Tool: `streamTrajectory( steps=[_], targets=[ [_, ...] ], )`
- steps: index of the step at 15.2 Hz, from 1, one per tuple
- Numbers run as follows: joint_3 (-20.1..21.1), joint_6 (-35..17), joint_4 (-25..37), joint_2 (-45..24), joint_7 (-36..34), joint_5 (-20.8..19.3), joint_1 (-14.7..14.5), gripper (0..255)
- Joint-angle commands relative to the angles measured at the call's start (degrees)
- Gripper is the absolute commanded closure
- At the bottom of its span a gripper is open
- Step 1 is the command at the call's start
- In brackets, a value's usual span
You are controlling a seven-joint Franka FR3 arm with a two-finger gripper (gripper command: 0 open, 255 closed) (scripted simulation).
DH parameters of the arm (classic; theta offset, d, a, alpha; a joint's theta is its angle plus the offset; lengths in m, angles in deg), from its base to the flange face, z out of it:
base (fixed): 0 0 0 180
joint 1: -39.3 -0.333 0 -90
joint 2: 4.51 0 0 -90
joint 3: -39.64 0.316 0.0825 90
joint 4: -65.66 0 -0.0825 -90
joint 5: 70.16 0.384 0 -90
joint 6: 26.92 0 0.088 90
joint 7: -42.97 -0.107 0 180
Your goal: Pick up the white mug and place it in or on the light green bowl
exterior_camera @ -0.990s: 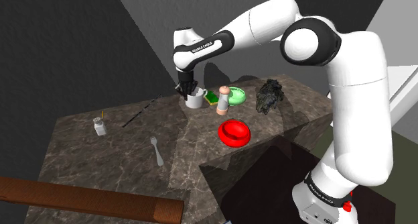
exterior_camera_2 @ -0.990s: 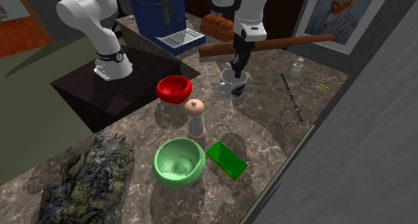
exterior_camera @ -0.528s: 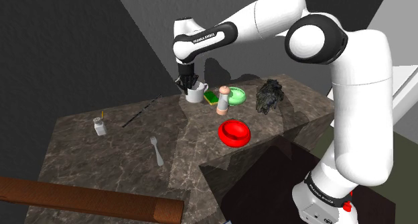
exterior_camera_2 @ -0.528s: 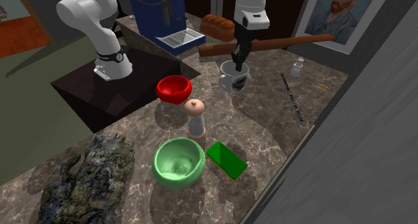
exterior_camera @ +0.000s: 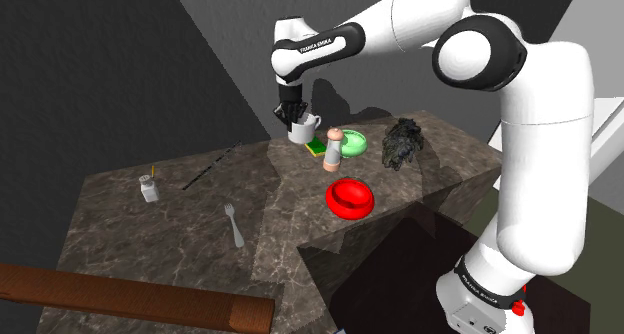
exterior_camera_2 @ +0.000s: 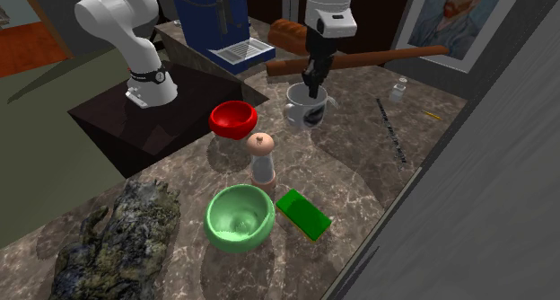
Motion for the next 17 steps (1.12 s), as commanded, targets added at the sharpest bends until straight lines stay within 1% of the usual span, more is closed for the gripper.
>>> streamTrajectory(
  steps=[1, 9, 13, 17],
  targets=[
    [-0.6, -0.6, -1.9, 1.5, 2.4, 0.3, 1.8, 255],
    [-3.1, -0.6, -2.5, 2.4, 12.0, 1.5, 8.6, 255],
    [-4.3, 0.1, -0.9, 1.7, 16.9, 2.1, 12.0, 255],
    [-5.5, 1.2, 1.9, 0.2, 21.6, 2.8, 15.4, 255]
  ],
)
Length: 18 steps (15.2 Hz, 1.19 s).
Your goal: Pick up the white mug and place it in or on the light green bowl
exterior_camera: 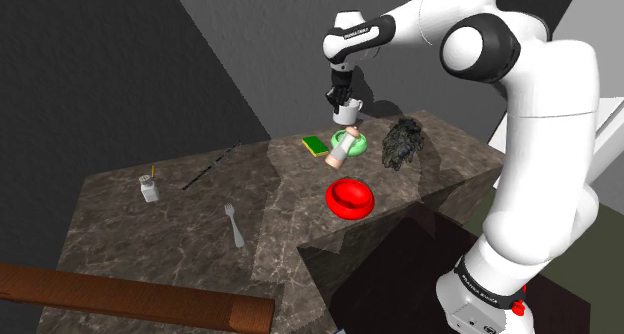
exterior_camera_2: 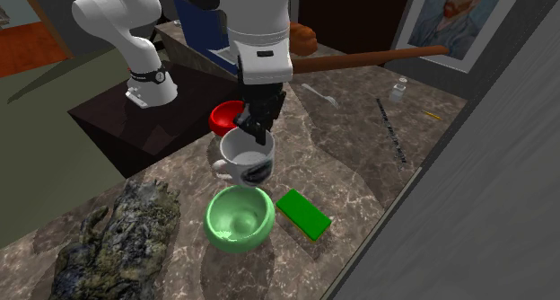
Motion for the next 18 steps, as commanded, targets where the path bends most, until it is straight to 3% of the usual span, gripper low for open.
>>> streamTrajectory(
  steps=[1, 4, 18],
  targets=[
    [-0.5, 0.7, 1.7, -0.9, 2.3, 0.3, 1.6, 255],
    [-1.5, 2.3, 5.7, -3.2, 6.4, 1.0, 4.7, 255],
    [-1.3, -6.7, 0.2, -6.6, 6.2, 1.1, 4.7, 255]
  ],
)
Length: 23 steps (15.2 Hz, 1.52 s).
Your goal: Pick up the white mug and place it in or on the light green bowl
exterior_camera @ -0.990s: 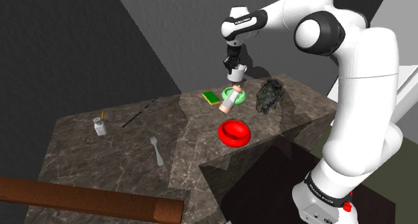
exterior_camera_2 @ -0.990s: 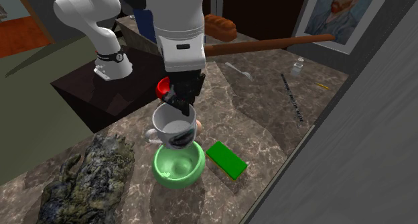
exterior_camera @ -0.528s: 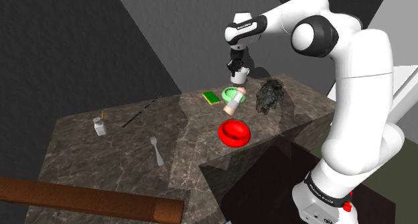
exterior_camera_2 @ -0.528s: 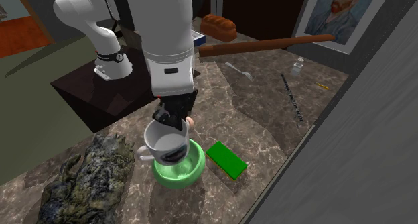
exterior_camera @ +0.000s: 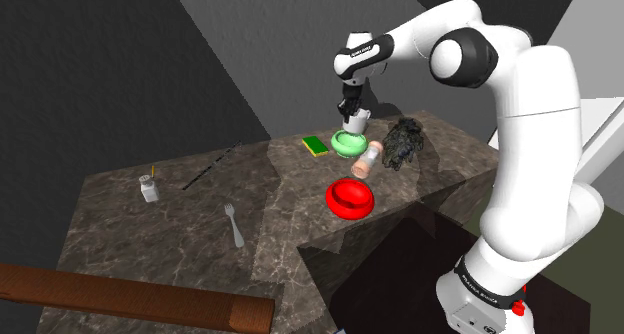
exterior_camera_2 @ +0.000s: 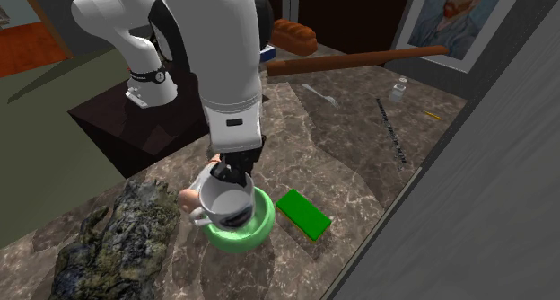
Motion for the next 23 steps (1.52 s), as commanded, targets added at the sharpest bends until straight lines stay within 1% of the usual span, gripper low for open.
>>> streamTrajectory(
  steps=[1, 4, 12, 13, 18, 22, 23],
  targets=[
    [0.0, -1.3, -0.7, -0.6, -0.1, 0.0, 0.0, 255],
    [0.1, -2.8, -1.4, -1.4, -0.1, 0.0, 0.0, 255],
    [0.1, -2.8, -1.4, -1.4, -0.1, 0.1, 0.0, 255],
    [0.1, -2.8, -1.4, -1.4, -0.1, 0.1, 0.0, 0],
    [0.1, -2.8, -1.4, -1.4, -0.1, 0.1, 0.0, 0],
    [0.0, 2.9, 1.3, 1.6, -0.2, -0.1, -0.2, 0],
    [0.0, 2.9, 1.3, 1.6, -0.2, -0.1, -0.2, 0]
  ],
)
